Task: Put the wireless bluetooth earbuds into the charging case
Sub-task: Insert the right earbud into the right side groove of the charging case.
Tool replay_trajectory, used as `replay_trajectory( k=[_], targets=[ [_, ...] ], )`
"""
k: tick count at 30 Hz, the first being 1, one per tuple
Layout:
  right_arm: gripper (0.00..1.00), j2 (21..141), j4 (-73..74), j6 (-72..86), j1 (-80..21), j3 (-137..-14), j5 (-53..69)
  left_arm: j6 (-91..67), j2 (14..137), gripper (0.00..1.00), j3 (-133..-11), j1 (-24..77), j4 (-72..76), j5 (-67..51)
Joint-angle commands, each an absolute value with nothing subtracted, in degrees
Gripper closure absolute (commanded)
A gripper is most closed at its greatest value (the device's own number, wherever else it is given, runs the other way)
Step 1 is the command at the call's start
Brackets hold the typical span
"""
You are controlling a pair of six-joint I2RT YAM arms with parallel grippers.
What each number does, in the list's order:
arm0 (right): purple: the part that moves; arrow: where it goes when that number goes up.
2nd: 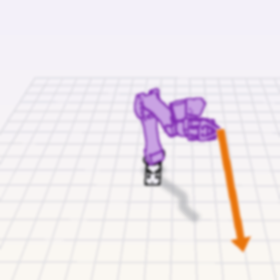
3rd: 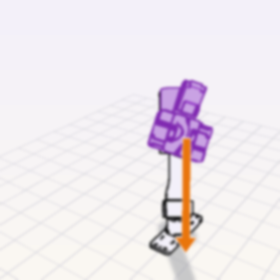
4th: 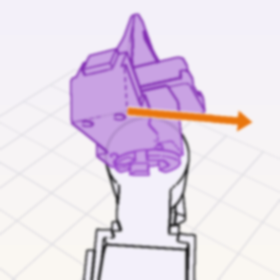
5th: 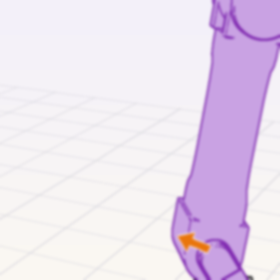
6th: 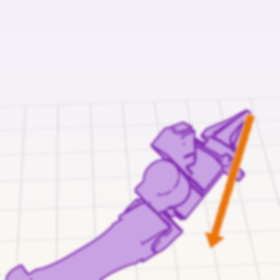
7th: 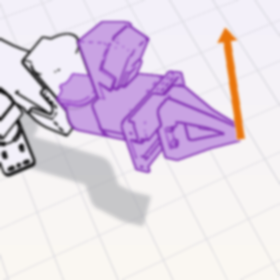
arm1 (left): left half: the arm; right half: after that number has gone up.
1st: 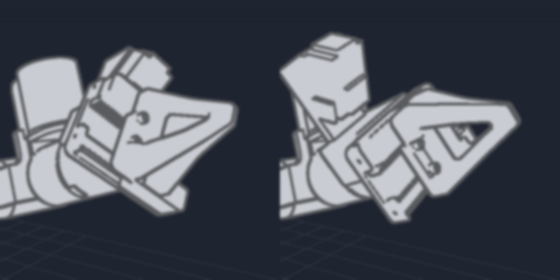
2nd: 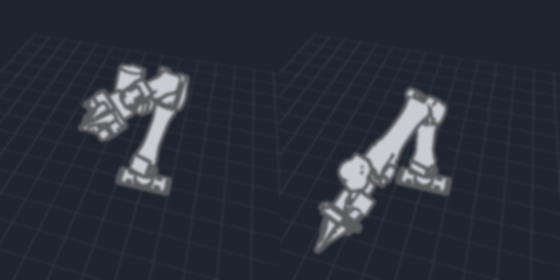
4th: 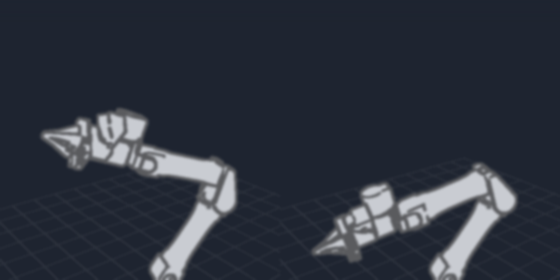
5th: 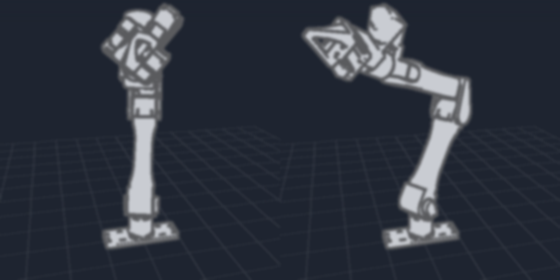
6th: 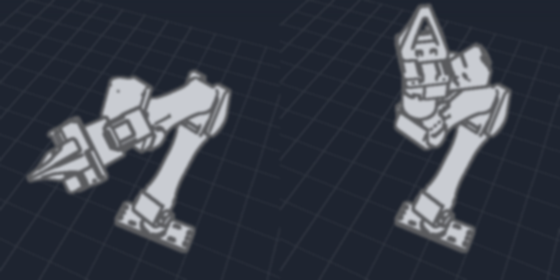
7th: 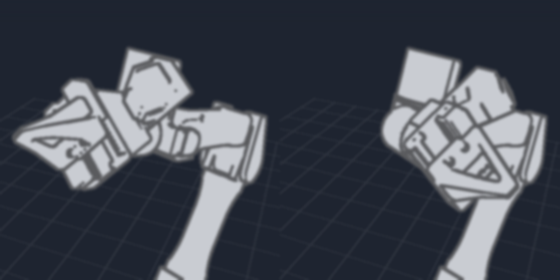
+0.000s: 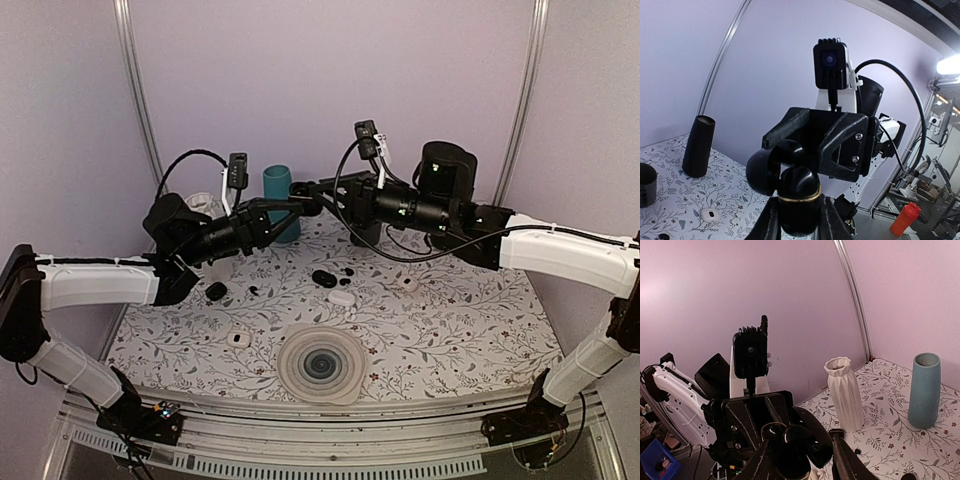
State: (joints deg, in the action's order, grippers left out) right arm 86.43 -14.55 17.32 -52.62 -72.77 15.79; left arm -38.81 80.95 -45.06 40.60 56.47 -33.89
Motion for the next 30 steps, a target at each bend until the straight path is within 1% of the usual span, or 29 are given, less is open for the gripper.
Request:
replay_trajectory(
  k=[1,20,27,30],
  targets=[
    [0.60,86.1,-11.2,17.3,-53.4,-74.0,16.1,-37.4,79.0,1.00,-45.6,41.0,57.1,-32.7],
    [0.59,84.1,-6.6,19.4,-53.2,-75.1,10.5,-35.6,78.7,1.00,-45.3,40.6,54.8,-32.6],
    [0.53,83.6,-4.8,20.6,-53.2,-75.9,10.5,-34.9,78.8,1.00,-45.2,40.5,53.6,-32.4],
    [0.48,83.4,-4.6,21.1,-53.2,-76.3,10.8,-34.7,79.0,1.00,-45.2,40.5,53.5,-32.3]
  ],
)
